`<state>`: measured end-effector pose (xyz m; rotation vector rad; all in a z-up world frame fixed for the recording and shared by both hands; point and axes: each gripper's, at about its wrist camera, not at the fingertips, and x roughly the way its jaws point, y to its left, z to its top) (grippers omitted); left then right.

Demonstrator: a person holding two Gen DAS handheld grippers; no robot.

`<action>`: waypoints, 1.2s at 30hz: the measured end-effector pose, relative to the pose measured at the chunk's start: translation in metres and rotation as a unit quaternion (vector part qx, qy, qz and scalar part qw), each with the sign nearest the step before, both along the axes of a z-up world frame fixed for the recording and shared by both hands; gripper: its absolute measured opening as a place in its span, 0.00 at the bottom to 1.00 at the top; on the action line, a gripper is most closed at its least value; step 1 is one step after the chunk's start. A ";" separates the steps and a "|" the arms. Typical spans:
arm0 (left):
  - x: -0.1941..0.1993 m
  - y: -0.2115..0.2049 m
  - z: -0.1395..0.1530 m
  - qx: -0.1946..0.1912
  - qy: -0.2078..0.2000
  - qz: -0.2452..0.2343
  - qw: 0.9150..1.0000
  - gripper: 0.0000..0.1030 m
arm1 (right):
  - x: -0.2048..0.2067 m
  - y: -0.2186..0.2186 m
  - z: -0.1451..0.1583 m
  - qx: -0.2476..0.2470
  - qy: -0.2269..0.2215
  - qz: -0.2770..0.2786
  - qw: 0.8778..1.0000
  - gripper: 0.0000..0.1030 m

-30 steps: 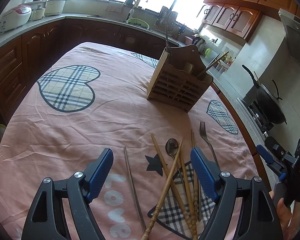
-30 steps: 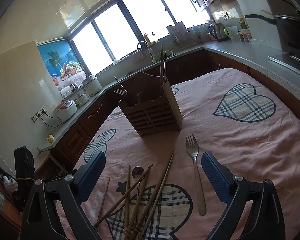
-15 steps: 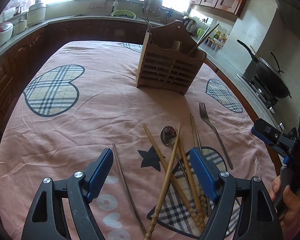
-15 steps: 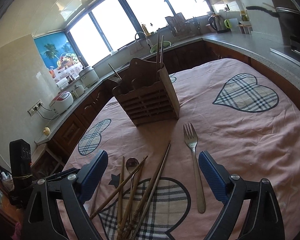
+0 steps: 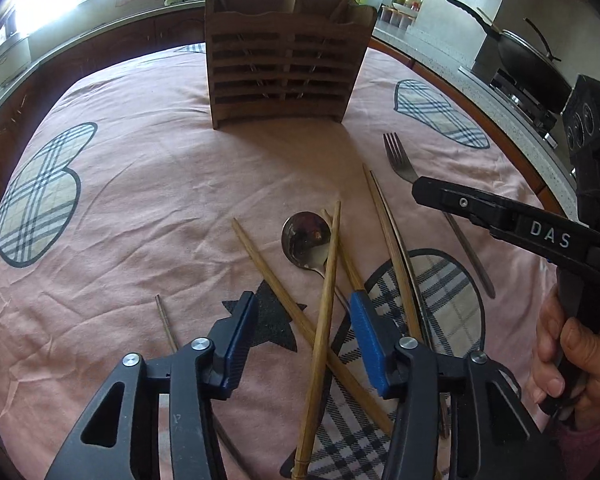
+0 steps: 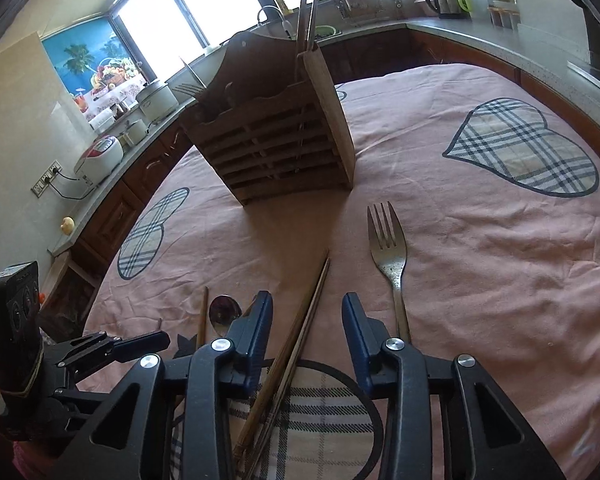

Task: Organize utensils
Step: 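Close the left tool on a wooden chopstick while the right tool grasps another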

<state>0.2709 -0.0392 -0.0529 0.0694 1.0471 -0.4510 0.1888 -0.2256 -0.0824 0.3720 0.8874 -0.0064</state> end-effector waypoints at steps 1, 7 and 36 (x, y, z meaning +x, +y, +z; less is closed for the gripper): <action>0.002 -0.002 -0.003 0.003 0.004 -0.003 1.000 0.37 | 0.004 0.000 -0.004 -0.002 0.007 0.000 1.000 0.27; 0.010 -0.006 -0.011 0.009 0.010 -0.015 1.000 0.23 | 0.021 0.002 -0.021 -0.024 0.043 0.010 0.999 0.19; 0.032 0.015 -0.013 -0.012 0.059 -0.009 0.998 0.12 | 0.049 -0.007 -0.015 -0.065 0.063 0.061 0.994 0.16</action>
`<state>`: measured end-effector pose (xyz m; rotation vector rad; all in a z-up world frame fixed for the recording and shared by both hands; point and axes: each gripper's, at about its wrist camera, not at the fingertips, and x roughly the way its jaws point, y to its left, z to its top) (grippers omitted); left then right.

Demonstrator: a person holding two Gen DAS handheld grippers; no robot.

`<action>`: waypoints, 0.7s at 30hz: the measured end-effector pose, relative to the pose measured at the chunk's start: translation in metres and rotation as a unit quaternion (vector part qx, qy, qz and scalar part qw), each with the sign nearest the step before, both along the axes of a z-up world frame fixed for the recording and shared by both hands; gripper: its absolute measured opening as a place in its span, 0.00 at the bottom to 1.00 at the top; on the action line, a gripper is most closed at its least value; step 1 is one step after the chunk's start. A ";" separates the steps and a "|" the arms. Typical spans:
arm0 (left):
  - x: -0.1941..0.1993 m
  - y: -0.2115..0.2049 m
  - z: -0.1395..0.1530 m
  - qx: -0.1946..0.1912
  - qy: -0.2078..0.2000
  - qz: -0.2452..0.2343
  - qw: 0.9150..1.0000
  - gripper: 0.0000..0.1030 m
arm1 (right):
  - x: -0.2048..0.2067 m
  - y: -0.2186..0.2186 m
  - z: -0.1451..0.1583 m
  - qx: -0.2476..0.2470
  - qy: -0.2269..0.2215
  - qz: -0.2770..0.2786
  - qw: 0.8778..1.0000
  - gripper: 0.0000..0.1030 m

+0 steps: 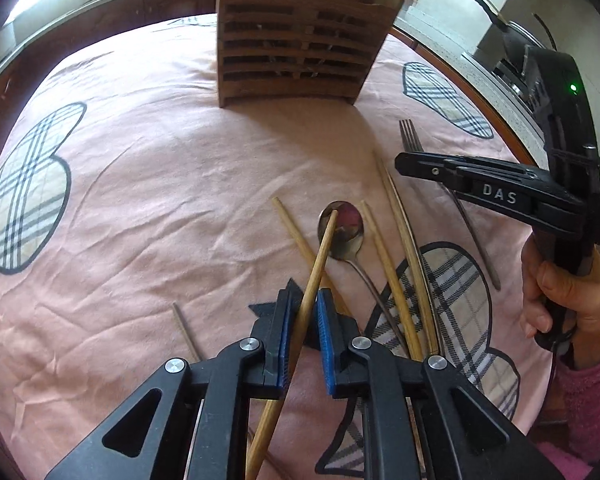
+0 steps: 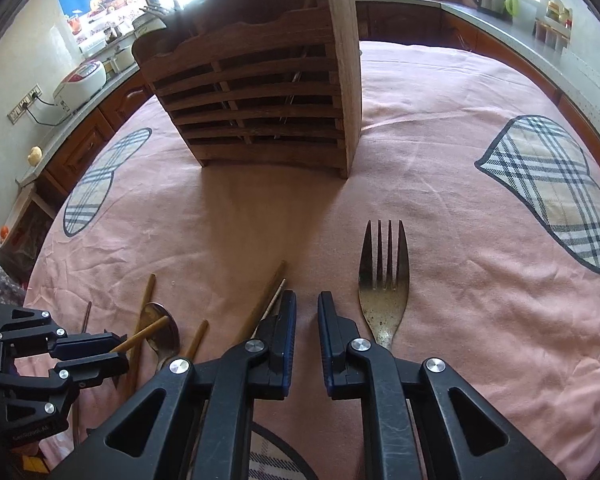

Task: Organize utensils
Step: 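Close the left tool on a wooden chopstick while the right tool grasps another, then lift both held chopsticks up off the cloth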

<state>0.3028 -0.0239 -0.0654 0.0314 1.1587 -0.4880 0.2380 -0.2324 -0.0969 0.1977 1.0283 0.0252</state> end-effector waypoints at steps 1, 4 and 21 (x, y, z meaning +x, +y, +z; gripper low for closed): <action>0.000 0.003 0.000 -0.001 0.002 0.006 1.000 0.12 | -0.002 0.000 0.003 0.007 -0.007 -0.004 1.000 0.16; 0.001 0.003 0.001 0.003 0.002 0.008 1.000 0.12 | -0.003 0.003 0.008 0.022 -0.015 0.000 1.000 0.16; 0.018 0.026 0.001 -0.019 0.013 0.044 0.999 0.07 | 0.032 0.022 -0.008 -0.008 0.022 0.036 0.999 0.16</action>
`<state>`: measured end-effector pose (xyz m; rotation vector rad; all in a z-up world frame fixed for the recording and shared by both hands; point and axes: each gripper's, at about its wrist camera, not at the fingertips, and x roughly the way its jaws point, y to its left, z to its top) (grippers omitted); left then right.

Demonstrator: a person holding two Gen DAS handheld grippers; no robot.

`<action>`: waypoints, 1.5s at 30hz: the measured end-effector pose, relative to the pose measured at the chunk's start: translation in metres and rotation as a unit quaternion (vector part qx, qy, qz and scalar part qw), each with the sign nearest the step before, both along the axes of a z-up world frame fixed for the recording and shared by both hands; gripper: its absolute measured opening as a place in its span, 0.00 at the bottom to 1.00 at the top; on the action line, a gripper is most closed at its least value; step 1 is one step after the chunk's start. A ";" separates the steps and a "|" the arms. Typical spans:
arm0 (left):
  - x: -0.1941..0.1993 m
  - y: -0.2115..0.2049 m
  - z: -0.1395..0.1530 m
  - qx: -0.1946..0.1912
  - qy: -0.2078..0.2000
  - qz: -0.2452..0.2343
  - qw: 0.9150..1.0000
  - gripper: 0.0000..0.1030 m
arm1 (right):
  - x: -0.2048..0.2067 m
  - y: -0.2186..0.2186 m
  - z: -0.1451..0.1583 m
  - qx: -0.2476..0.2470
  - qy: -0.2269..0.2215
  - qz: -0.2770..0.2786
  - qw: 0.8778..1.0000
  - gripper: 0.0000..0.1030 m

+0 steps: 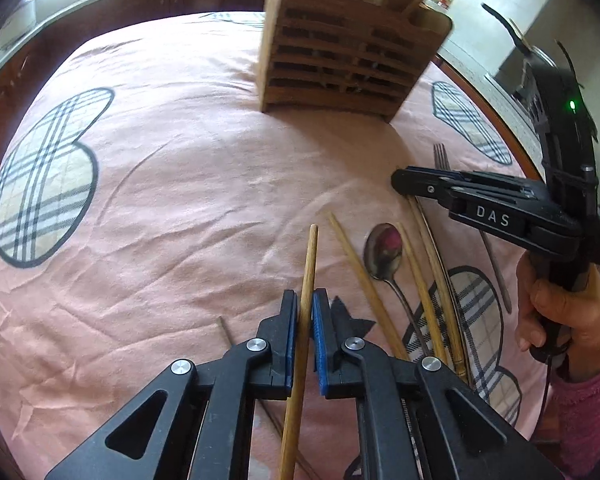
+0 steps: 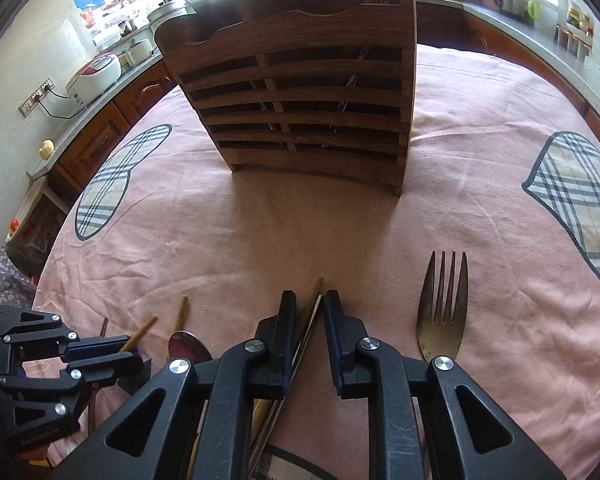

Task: Organize utensils
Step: 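Lift both held chopsticks up off the cloth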

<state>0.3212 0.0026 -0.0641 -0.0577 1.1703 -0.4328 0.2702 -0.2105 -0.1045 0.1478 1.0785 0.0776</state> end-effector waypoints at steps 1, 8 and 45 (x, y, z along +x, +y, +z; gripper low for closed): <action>0.003 0.007 -0.002 -0.007 0.009 0.011 1.000 0.07 | 0.002 0.000 0.000 -0.002 -0.001 0.001 1.000 0.16; 0.015 0.007 -0.004 0.002 0.018 0.003 1.000 0.15 | 0.022 0.010 -0.002 -0.014 0.011 0.037 0.999 0.11; -0.024 0.022 0.091 -0.039 -0.104 0.016 0.994 0.03 | -0.042 -0.009 0.101 0.074 -0.131 -0.004 0.989 0.04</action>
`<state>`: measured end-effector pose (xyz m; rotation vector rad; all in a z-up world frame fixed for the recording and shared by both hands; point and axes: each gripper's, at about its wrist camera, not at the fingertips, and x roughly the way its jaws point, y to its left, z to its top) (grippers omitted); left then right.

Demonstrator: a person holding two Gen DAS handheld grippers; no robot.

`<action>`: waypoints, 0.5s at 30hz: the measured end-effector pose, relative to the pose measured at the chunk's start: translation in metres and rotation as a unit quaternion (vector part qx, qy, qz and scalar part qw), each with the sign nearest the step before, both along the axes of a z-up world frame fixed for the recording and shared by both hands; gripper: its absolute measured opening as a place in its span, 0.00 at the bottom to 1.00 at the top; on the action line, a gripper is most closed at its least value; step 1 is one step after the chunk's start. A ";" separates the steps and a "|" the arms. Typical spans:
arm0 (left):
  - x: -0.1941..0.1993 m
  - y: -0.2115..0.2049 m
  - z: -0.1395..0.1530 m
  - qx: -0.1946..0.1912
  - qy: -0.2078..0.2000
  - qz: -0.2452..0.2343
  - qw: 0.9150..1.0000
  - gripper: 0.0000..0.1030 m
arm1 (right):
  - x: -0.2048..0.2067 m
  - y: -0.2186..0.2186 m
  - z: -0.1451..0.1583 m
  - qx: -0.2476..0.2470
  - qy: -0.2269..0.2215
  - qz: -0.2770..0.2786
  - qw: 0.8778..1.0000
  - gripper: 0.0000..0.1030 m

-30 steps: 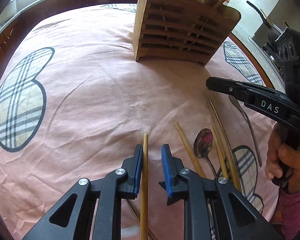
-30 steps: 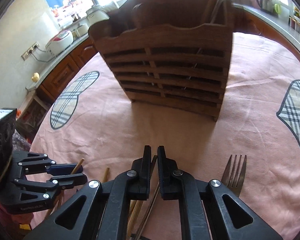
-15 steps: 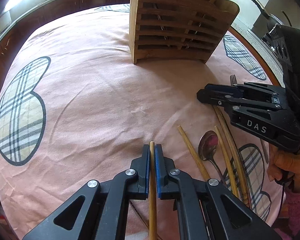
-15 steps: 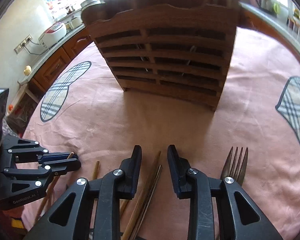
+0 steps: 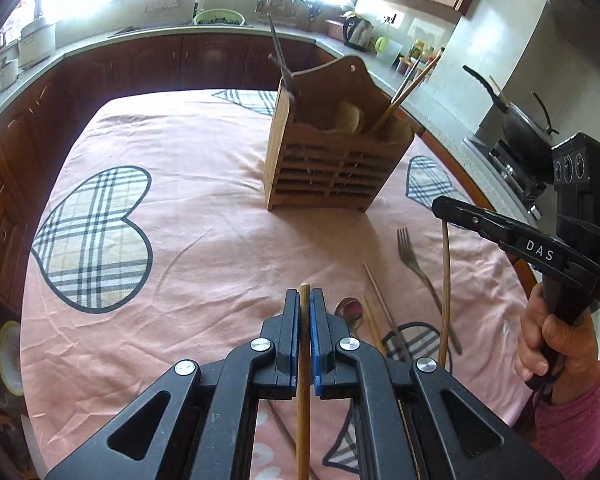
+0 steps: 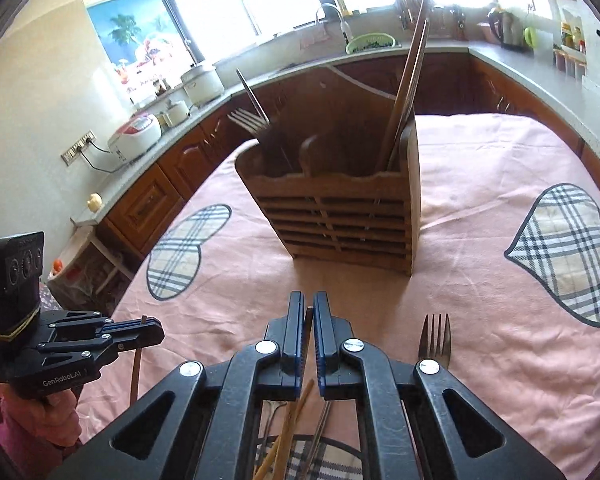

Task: Organize utensils
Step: 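Lift both held chopsticks up off the cloth, then carry both held chopsticks over the wooden holder and lower them in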

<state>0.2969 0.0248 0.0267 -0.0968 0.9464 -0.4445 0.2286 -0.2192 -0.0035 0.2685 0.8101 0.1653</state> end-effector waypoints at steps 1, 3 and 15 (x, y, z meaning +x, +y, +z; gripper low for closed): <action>-0.006 0.003 0.006 -0.005 -0.006 0.002 1.000 0.03 | -0.003 0.001 0.009 0.003 -0.010 0.000 1.000 0.04; -0.017 0.011 0.017 -0.012 -0.019 0.005 1.000 0.03 | -0.014 0.003 0.023 0.003 -0.028 0.000 1.000 0.04; -0.079 0.038 0.061 -0.027 -0.078 0.031 0.996 0.03 | -0.056 0.013 0.064 -0.004 -0.085 -0.004 0.996 0.04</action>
